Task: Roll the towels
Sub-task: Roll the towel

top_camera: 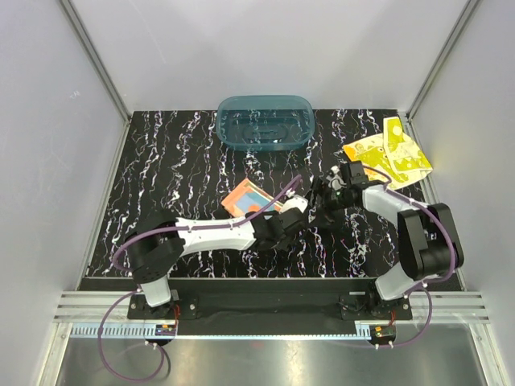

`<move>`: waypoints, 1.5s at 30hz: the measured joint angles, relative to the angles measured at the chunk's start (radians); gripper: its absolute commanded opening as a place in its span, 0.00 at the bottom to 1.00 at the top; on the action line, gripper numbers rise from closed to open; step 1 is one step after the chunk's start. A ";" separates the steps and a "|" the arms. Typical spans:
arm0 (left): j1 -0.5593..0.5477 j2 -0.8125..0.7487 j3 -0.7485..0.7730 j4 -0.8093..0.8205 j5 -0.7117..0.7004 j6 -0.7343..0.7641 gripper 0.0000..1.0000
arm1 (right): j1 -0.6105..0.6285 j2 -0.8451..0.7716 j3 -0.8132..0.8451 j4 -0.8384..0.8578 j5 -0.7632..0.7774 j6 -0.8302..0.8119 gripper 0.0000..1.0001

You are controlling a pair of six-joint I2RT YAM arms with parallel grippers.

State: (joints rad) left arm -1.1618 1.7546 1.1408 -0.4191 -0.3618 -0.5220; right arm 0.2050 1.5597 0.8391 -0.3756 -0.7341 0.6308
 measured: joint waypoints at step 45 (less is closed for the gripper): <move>0.143 -0.129 -0.191 0.200 0.416 -0.059 0.00 | 0.075 0.301 0.385 -0.196 0.282 -0.142 0.74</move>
State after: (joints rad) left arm -1.0183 1.6253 0.9497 -0.2195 0.0540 -0.5812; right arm 0.2798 1.8606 1.2240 -0.5720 -0.4522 0.4885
